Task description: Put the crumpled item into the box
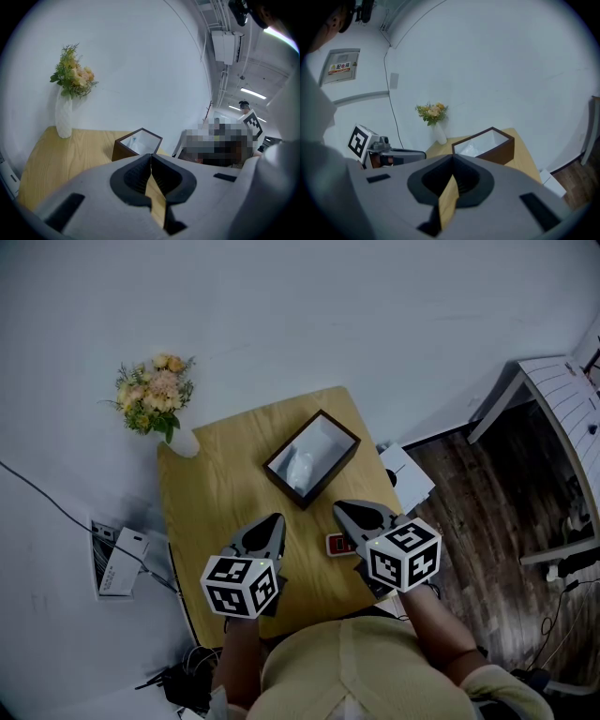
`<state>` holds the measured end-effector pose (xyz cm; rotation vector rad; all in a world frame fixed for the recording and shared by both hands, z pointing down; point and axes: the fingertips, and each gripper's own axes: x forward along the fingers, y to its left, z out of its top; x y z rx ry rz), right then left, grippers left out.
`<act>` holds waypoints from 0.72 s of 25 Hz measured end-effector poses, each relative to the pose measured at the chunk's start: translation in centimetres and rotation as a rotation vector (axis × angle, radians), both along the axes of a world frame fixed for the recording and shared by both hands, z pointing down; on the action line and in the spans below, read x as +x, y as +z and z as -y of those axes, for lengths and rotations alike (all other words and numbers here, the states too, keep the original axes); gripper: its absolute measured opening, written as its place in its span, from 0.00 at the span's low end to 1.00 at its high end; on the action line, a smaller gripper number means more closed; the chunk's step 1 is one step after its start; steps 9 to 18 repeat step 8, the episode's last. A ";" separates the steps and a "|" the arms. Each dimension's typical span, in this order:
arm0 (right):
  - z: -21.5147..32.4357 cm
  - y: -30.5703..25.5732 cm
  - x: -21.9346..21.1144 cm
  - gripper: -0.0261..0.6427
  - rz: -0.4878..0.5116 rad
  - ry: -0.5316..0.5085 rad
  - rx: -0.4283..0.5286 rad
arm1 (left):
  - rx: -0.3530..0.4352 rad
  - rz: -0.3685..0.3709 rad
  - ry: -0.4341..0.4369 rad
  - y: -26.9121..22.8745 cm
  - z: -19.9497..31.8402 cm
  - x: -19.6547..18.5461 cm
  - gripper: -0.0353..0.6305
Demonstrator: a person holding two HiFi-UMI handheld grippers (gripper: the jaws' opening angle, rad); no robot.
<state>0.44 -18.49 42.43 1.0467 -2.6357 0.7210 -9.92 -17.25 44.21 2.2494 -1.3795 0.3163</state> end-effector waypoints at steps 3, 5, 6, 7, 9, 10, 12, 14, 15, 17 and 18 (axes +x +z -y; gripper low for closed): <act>0.0 0.0 0.1 0.08 -0.001 0.000 0.000 | 0.000 0.001 0.000 0.0 0.0 0.1 0.09; 0.1 0.0 0.1 0.08 -0.003 0.001 0.002 | 0.001 -0.001 0.001 0.0 0.1 0.1 0.09; 0.1 0.0 0.1 0.08 -0.003 0.001 0.002 | 0.001 -0.002 0.002 0.0 0.1 0.1 0.09; 0.1 0.0 0.0 0.08 -0.003 0.001 0.003 | 0.001 -0.003 0.003 -0.1 0.2 0.1 0.09; 0.2 0.0 0.0 0.08 -0.003 0.001 0.004 | 0.002 -0.003 0.003 -0.1 0.2 0.1 0.09; 0.2 0.0 0.0 0.08 -0.003 0.001 0.004 | 0.002 -0.003 0.003 -0.1 0.2 0.1 0.09; 0.2 0.0 0.0 0.08 -0.003 0.001 0.004 | 0.002 -0.003 0.003 -0.1 0.2 0.1 0.09; 0.2 0.0 0.0 0.08 -0.003 0.001 0.004 | 0.002 -0.003 0.003 -0.1 0.2 0.1 0.09; 0.2 0.0 0.0 0.08 -0.003 0.001 0.004 | 0.002 -0.003 0.003 -0.1 0.2 0.1 0.09; 0.2 0.0 0.0 0.08 -0.003 0.001 0.004 | 0.002 -0.003 0.003 -0.1 0.2 0.1 0.09; 0.2 0.0 0.0 0.08 -0.003 0.001 0.004 | 0.002 -0.003 0.003 -0.1 0.2 0.1 0.09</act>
